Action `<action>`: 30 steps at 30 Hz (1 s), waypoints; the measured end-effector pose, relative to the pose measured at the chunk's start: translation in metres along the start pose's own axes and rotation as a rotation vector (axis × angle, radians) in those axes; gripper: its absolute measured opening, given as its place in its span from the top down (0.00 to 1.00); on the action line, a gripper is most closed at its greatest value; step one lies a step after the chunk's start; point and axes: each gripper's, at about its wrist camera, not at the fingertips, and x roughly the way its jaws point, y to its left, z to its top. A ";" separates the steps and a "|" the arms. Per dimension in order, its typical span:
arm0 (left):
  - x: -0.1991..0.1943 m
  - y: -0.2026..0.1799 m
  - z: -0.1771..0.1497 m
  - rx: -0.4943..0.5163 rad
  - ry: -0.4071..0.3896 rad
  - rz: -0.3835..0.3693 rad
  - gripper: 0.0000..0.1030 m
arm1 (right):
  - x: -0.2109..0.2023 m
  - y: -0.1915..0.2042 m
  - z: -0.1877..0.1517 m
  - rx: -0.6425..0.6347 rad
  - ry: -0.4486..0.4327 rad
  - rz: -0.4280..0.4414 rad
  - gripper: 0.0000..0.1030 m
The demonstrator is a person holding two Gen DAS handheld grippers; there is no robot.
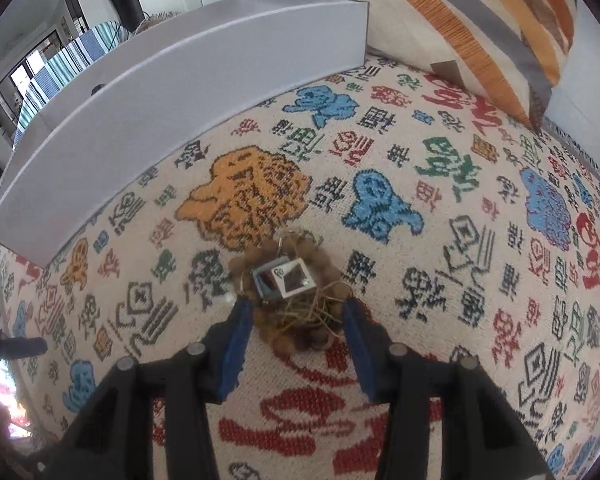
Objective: Organize jewelry
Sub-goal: 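Grasp the silver pendant necklace with the right tool and lift it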
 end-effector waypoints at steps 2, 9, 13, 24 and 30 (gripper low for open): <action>0.002 0.004 0.000 -0.009 0.005 -0.001 0.08 | 0.003 0.005 0.003 -0.036 -0.010 -0.038 0.72; 0.005 0.012 0.000 -0.029 0.012 -0.005 0.08 | -0.034 -0.002 -0.008 0.047 -0.038 0.033 0.98; 0.007 0.012 -0.002 -0.029 0.015 -0.007 0.08 | -0.074 -0.015 -0.024 0.137 -0.095 0.099 0.98; 0.005 0.004 -0.006 -0.011 0.020 -0.007 0.08 | -0.162 -0.061 -0.108 0.341 -0.178 0.071 0.98; 0.006 -0.002 -0.005 -0.005 0.031 -0.019 0.08 | -0.136 -0.082 -0.168 0.395 0.009 -0.129 0.54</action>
